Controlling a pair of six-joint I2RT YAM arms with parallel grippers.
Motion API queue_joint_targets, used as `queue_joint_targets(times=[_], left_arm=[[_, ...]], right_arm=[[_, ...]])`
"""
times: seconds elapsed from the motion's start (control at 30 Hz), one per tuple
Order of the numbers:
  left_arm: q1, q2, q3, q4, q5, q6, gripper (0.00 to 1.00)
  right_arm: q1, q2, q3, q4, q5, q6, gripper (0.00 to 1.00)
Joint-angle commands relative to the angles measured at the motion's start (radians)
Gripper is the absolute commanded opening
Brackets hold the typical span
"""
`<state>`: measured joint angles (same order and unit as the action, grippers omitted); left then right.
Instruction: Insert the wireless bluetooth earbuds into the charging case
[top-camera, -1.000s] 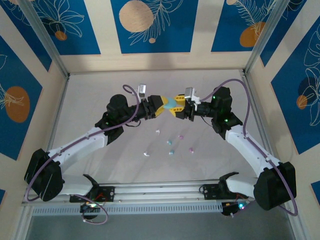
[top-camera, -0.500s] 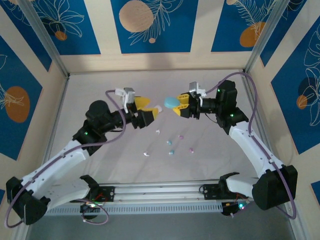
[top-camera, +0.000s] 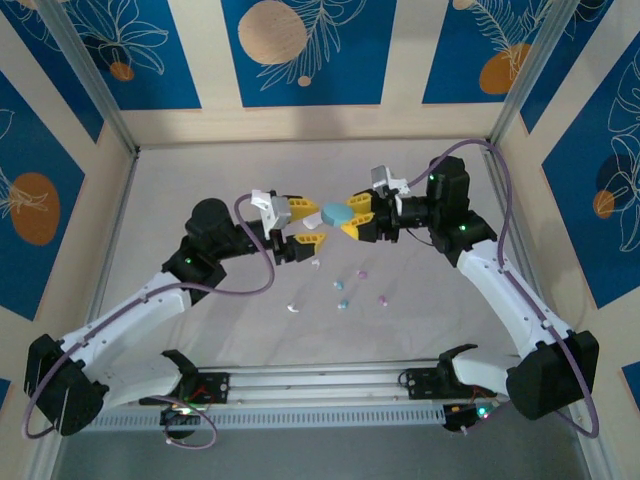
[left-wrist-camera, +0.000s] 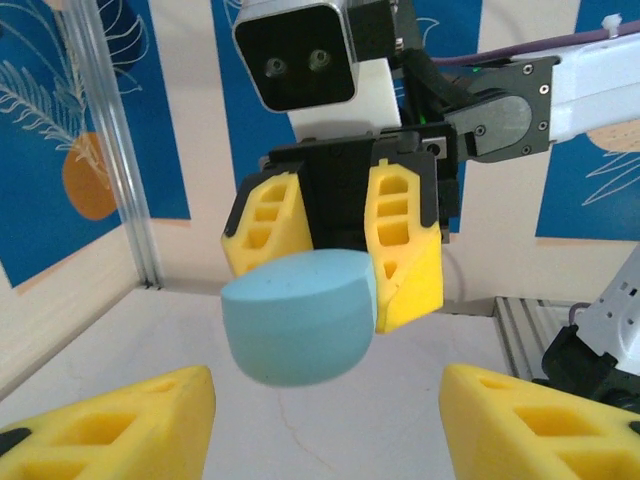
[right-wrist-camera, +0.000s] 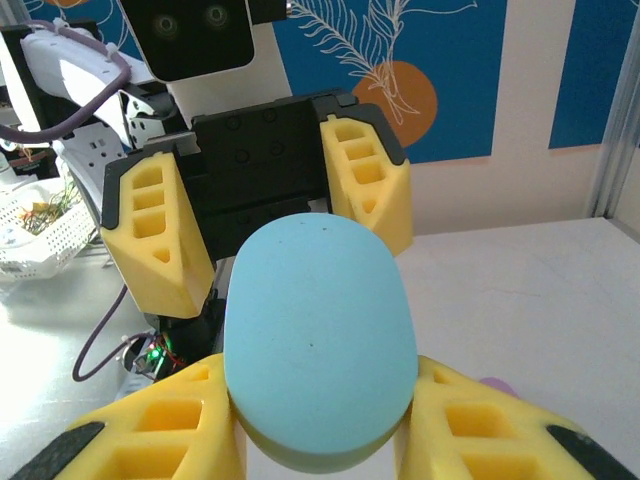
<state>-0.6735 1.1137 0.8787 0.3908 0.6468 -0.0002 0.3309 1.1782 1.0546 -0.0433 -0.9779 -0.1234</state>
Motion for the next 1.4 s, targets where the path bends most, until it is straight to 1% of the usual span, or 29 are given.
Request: queue_joint_targets(times=[0.0,0.13,0.3,0.7,0.93,1.13,1.23,1.37], left_arm=[[0.008,0.018,0.019,0.105,0.067,-0.020,0.62],[0.008,0.036,0.034,0.064,0.052,-0.026,0.63],[0.008,0.069,0.064,0.066,0.045,-0.066,0.62],[0.008,0.108,0.072,0.121,0.054,-0.127,0.53],[0.008,0.110,0.073,0.134,0.053,-0.138,0.56],[0.007,0.112,0.082,0.089,0.057,-0.120,0.50],[0.008,0.115,0.083,0.078,0.058,-0.114,0.51],[0.008,0.111,0.085,0.064,0.054,-0.104,0.56]], right_arm=[[0.009,0.005,0.027,-0.019,-0.026,-0.022,0.32],[0.010,0.005,0.023,-0.001,-0.027,-0.019,0.32],[0.017,0.007,0.008,0.038,-0.019,-0.015,0.32],[0.022,0.018,0.001,0.039,0.001,-0.032,0.32],[0.022,0.021,0.002,0.040,0.009,-0.040,0.32],[0.020,0.024,0.001,0.074,0.006,-0.010,0.32],[0.021,0.025,-0.005,0.097,0.006,0.008,0.32],[0.021,0.027,-0.007,0.105,0.005,0.020,0.32]])
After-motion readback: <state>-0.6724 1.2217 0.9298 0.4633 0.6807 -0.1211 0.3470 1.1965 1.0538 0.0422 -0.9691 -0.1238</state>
